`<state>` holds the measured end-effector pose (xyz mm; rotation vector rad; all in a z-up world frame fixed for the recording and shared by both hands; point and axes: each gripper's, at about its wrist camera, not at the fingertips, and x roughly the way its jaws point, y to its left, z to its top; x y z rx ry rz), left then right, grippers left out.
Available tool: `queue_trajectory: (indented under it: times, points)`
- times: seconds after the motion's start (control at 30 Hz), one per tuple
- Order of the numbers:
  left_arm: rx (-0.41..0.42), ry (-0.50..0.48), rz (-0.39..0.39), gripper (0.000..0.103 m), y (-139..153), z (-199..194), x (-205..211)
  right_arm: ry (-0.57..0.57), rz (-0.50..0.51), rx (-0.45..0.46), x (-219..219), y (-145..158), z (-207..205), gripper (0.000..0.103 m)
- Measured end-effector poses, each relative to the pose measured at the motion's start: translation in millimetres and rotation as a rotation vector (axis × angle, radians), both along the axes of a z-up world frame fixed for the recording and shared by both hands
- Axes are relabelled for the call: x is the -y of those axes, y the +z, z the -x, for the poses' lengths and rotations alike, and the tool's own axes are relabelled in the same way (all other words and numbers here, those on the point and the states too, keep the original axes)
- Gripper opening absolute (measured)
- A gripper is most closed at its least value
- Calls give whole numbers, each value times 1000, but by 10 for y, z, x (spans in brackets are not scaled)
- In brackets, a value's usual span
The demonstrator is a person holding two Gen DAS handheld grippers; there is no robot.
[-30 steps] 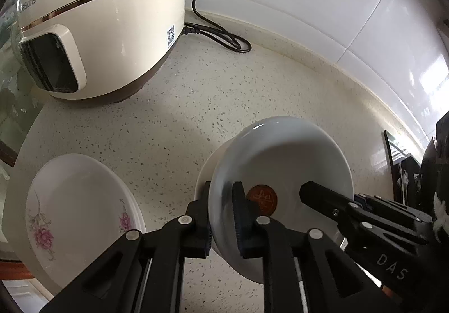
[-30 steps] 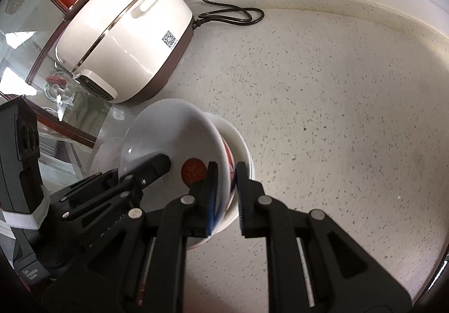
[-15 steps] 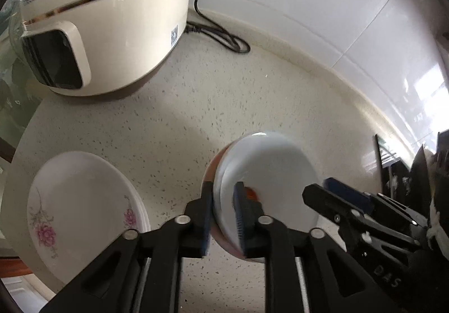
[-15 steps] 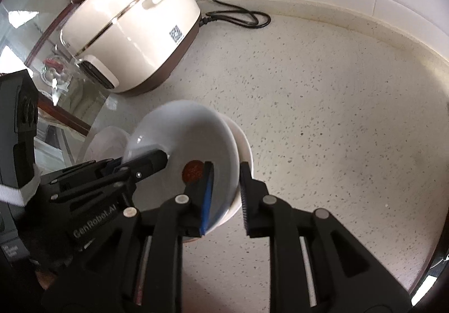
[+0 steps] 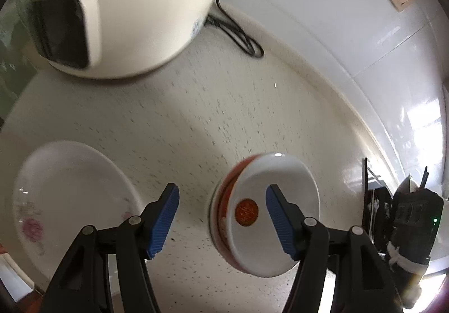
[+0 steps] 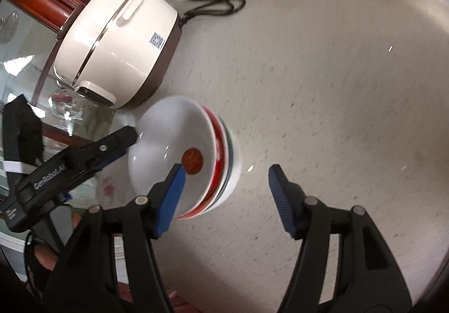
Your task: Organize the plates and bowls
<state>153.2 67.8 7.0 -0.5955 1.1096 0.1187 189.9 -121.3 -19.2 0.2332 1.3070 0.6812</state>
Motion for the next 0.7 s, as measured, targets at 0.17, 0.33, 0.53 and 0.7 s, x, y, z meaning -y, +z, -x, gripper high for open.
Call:
queue_trajectory:
  times: [0.17, 0.33, 0.53, 0.7]
  points:
    - [-80, -47, 19, 65, -218, -167, 108, 5, -37, -97, -87, -200, -12, 66]
    - [-125, -91, 35, 65, -393, -309, 181, -6, -53, -181, -175, -409, -29, 66]
    - [-119, -94, 116, 65, -525, -379, 156, -15, -111, -224, -255, -542, -77, 66]
    - [-85, -110, 114, 58, -512, -328, 167, -3, -111, -203, -333, -538, -87, 58]
